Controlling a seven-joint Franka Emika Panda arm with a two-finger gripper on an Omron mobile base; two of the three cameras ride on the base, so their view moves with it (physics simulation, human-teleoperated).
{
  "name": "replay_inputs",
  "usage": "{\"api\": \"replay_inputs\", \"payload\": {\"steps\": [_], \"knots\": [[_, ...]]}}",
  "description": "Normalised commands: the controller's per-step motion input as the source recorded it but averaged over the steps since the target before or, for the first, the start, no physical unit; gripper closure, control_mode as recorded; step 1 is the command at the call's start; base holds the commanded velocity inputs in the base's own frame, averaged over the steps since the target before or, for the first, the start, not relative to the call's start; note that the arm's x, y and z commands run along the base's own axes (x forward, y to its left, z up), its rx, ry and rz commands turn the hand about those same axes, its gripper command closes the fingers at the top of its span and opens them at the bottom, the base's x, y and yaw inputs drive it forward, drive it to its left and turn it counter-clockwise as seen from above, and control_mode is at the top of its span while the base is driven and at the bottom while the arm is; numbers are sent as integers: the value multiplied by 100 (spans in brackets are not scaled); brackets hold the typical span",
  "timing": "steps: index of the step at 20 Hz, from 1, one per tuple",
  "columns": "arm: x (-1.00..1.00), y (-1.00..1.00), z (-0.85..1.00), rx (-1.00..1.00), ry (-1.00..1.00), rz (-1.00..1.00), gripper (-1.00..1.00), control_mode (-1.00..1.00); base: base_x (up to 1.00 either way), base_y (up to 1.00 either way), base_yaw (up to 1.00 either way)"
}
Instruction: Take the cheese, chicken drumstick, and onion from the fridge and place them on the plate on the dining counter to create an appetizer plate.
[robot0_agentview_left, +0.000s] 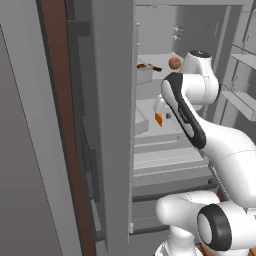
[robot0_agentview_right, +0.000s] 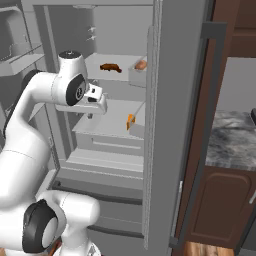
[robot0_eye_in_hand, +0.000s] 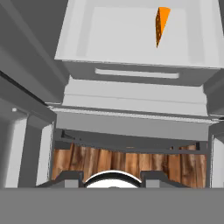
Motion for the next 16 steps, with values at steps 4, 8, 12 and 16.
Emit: {"api": "replay_inputs", "payload": {"steps": [4,8,12,16], "knots": [[-8,0,-14,0,0,-1,-100,-100,0,0,0],[-1,0,-28,0,0,-1,-100,-100,0,0,0],[-11,-10,-32,0,0,-5,-100,-100,0,0,0],[-18,-20,-33,0,-6,-11,-100,-100,0,0,0]]}}
